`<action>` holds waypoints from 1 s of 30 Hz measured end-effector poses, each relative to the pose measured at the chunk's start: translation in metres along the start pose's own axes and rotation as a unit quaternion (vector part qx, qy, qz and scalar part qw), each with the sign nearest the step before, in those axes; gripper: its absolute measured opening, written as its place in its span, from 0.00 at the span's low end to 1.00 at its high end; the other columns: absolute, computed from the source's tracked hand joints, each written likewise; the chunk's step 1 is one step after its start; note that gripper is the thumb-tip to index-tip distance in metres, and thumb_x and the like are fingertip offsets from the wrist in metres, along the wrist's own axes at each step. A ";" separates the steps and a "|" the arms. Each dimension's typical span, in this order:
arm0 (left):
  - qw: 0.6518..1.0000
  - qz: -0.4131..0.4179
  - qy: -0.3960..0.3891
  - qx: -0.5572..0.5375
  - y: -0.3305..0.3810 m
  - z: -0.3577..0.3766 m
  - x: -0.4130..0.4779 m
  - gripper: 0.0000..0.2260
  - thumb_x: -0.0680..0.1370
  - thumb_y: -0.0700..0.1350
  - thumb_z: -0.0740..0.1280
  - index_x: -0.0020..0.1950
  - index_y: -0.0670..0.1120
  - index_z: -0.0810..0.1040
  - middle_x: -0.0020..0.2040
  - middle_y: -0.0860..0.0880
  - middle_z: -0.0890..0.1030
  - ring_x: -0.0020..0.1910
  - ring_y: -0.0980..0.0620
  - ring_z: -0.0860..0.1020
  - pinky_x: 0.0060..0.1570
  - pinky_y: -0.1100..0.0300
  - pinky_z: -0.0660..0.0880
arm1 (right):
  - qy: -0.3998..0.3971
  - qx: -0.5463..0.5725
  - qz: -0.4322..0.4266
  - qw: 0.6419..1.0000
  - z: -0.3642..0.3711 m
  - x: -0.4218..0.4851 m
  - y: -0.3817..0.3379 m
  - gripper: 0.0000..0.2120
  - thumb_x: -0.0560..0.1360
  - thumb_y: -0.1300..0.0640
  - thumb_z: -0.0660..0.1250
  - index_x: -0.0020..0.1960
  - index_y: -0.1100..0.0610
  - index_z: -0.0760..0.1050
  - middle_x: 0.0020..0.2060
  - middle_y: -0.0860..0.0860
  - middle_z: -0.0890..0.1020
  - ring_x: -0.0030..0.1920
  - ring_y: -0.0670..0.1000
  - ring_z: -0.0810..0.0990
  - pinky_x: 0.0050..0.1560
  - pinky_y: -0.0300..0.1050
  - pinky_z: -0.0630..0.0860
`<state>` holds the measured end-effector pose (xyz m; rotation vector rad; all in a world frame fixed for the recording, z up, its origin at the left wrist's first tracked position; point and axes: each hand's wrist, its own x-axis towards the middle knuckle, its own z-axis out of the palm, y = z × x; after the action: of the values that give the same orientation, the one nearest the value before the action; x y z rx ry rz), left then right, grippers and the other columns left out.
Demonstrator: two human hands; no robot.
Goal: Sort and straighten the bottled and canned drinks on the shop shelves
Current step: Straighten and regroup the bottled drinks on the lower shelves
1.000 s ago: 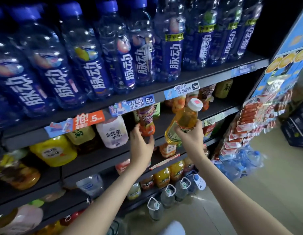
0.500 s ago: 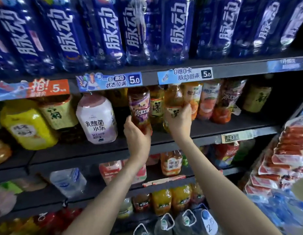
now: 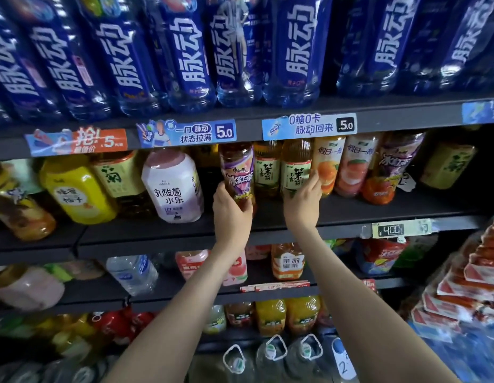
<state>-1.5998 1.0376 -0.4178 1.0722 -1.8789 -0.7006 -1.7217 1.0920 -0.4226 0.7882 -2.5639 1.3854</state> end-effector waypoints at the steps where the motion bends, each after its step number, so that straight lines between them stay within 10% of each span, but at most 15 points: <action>1: 1.000 0.000 -0.015 0.002 0.000 -0.001 -0.002 0.30 0.75 0.43 0.70 0.73 0.39 0.60 0.67 0.41 0.70 0.66 0.47 0.70 0.57 0.66 0.64 | -0.013 0.001 0.009 1.000 -0.003 -0.002 -0.001 0.36 0.76 0.61 0.67 0.75 0.63 0.50 0.68 0.60 0.66 0.68 0.60 0.65 0.60 0.52 0.71; 14: 0.950 -0.119 -0.245 0.154 0.049 -0.127 -0.036 0.23 0.76 0.45 0.67 0.70 0.43 0.67 0.64 0.42 0.76 0.62 0.43 0.74 0.57 0.54 0.70 | -0.291 0.046 -0.085 0.952 -0.079 -0.097 -0.086 0.14 0.76 0.64 0.65 0.60 0.66 0.70 0.53 0.62 0.77 0.54 0.62 0.75 0.44 0.43 0.65; 30: 0.947 -0.155 -0.116 0.255 -0.044 -0.465 0.002 0.16 0.80 0.49 0.61 0.66 0.46 0.71 0.58 0.44 0.77 0.56 0.44 0.76 0.49 0.53 0.75 | -0.358 0.048 -0.272 0.892 0.019 -0.238 -0.385 0.14 0.76 0.58 0.66 0.58 0.64 0.72 0.52 0.62 0.79 0.53 0.62 0.78 0.47 0.49 0.72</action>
<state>-1.1780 0.9872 -0.2226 1.7055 -2.1832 -0.5393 -1.3239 0.9975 -0.2279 2.1729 -2.3619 1.1707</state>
